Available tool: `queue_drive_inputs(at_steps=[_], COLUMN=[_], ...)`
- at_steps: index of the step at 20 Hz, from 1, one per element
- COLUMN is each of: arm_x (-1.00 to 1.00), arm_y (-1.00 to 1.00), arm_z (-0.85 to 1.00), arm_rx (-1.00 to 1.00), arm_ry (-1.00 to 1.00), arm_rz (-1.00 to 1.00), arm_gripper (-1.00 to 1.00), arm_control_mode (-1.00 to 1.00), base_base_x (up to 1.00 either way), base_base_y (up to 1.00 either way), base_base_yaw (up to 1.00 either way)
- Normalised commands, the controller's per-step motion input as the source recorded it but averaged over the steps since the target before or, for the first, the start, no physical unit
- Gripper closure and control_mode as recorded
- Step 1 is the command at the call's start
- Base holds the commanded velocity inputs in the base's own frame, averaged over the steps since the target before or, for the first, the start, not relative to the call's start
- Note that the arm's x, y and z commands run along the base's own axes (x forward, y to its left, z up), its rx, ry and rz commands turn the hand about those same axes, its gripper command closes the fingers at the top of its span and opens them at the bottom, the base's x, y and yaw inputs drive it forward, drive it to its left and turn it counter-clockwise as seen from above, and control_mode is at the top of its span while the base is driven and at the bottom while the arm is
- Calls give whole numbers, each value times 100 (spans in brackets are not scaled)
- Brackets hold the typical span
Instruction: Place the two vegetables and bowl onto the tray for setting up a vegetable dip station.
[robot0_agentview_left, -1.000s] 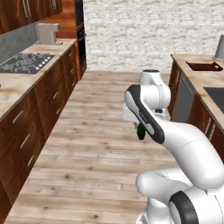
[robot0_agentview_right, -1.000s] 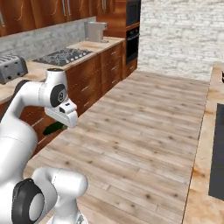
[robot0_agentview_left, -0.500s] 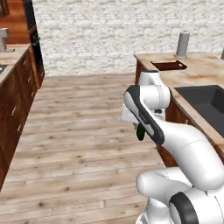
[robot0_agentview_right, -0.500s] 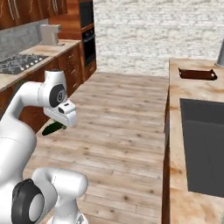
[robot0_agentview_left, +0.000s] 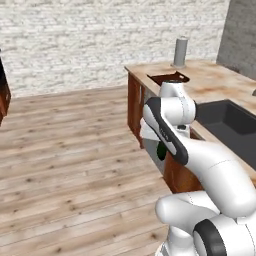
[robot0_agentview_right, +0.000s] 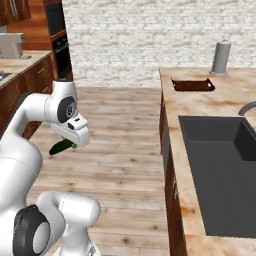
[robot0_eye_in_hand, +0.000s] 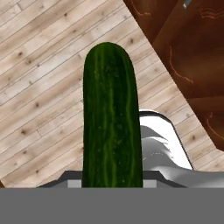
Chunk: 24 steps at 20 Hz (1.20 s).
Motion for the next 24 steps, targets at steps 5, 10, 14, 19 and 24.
queue_drive_inputs(at_steps=[5,10,14,19,24], arm_x=[0,0,0,0,0], arm_y=[0,0,0,0,0], arm_z=[0,0,0,0,0], arm_rx=[0,0,0,0,0], arm_ry=[0,0,0,0,0], arm_rz=[0,0,0,0,0], arm_gripper=[100,100,100,100,100], arm_control_mode=[100,100,100,100,100], base_base_x=[62,53,49,51,41], base_base_y=[30,39,44,44,52], base_base_yaw=[-32,-30,-27,-24,-21])
